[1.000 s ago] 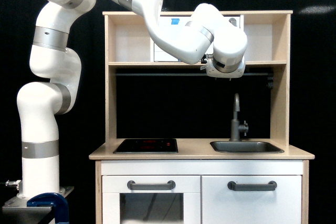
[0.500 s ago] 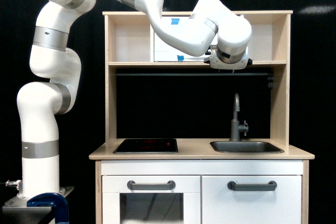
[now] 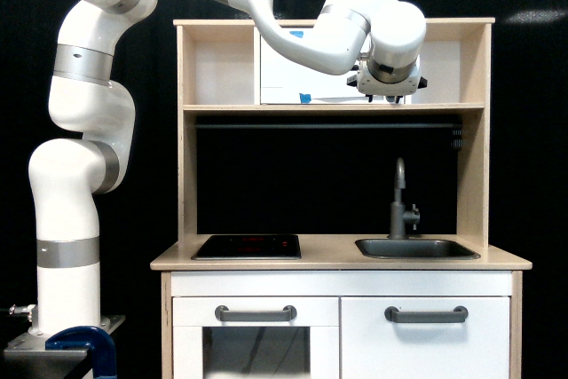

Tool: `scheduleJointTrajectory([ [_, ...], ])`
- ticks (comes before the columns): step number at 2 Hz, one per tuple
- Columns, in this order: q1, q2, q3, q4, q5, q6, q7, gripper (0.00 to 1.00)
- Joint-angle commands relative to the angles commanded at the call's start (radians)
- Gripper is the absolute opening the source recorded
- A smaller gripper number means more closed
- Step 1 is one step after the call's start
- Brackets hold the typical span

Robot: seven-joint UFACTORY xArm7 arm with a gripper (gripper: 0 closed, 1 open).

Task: Open the oven door

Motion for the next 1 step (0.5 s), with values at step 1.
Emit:
scheduleJointTrajectory([
  [1,0.023,0.009,0.035,0.09,0.008,-0.037,0.091,1.0],
])
